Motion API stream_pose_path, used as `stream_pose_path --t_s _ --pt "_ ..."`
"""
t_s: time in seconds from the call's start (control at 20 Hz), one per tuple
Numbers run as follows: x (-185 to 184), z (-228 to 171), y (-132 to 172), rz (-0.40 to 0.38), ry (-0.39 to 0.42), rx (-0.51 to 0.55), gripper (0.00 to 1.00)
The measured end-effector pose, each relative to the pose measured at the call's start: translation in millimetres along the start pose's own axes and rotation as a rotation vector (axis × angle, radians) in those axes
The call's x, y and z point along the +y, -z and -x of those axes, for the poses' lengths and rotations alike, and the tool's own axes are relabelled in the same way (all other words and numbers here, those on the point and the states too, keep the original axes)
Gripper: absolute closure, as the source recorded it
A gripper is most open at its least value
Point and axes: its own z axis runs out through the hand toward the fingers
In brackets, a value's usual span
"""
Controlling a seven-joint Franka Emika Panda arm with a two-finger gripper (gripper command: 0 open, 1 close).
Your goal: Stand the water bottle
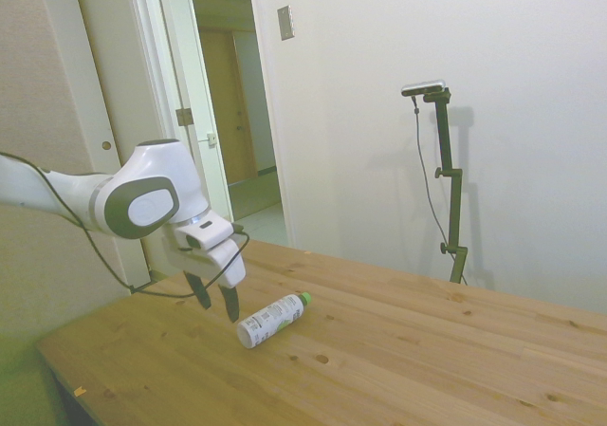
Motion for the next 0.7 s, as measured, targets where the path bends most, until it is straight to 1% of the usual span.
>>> stream_pose_path --t_s 0.3,0.55,0.7 --pt "-52.4 -49.8 -20.0 0.001 -0.032 0.019 0.0" --pt "-92.3 -79.5 -55.5 0.024 -0.072 0.037 0.0" --pt "-109.7 -94.8 -81.2 0.038 -0.088 0.039 0.0"
